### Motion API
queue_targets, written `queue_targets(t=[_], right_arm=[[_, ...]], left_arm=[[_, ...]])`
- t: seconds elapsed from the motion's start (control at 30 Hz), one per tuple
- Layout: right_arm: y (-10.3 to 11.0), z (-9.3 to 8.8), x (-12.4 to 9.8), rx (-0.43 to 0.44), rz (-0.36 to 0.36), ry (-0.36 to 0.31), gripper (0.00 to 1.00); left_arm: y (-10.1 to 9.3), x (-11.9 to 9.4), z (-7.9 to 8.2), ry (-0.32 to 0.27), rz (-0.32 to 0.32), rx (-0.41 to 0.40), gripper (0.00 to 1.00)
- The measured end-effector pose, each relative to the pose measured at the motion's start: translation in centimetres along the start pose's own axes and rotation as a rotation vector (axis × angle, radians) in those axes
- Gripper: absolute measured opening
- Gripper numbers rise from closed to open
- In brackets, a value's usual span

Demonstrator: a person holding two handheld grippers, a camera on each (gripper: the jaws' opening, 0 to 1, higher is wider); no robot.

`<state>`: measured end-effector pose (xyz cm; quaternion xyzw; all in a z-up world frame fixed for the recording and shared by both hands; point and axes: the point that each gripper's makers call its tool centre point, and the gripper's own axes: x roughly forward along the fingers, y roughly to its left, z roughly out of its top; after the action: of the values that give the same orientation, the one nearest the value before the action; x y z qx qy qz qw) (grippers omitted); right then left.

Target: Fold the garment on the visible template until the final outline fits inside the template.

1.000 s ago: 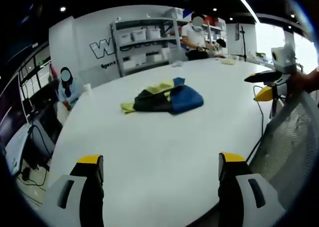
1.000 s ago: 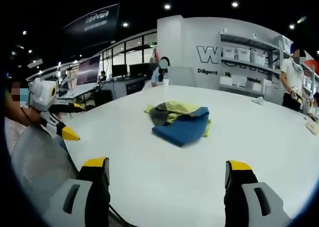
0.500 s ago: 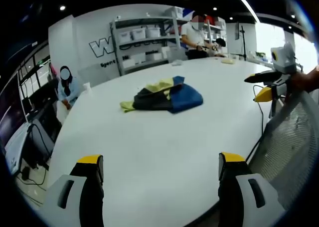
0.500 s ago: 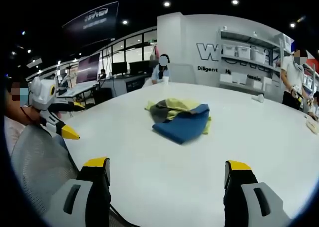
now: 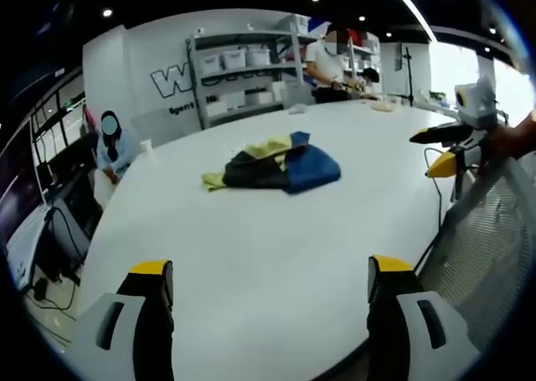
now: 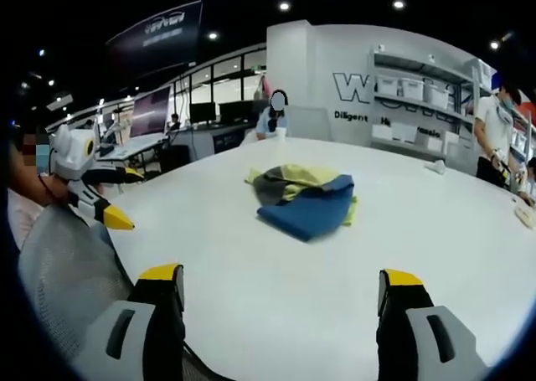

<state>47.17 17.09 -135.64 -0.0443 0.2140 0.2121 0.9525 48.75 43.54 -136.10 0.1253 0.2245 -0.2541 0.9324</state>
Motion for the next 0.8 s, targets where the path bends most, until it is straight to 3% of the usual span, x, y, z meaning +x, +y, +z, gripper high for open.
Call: queue_targets(t=[0.53,0.7,0.8], right_arm=[[0.04,-0.14,-0.15,-0.022,-0.001,0.007,0.95],[-0.23,-0.21,-0.2,-0.022,-0.014,0.013,0.95],[-0.3,0.02,-0.19,-0.034,-0.02,0.009,0.95]], left_arm=[[0.0,0.0,0.02,-0.001,-0.007,0.005,0.98],[0.86,0.12,-0.3,0.011,-0.001,-0.043,0.99],[0.46,0.07,-0.04,0.007,-0.001,0.002,0.99]])
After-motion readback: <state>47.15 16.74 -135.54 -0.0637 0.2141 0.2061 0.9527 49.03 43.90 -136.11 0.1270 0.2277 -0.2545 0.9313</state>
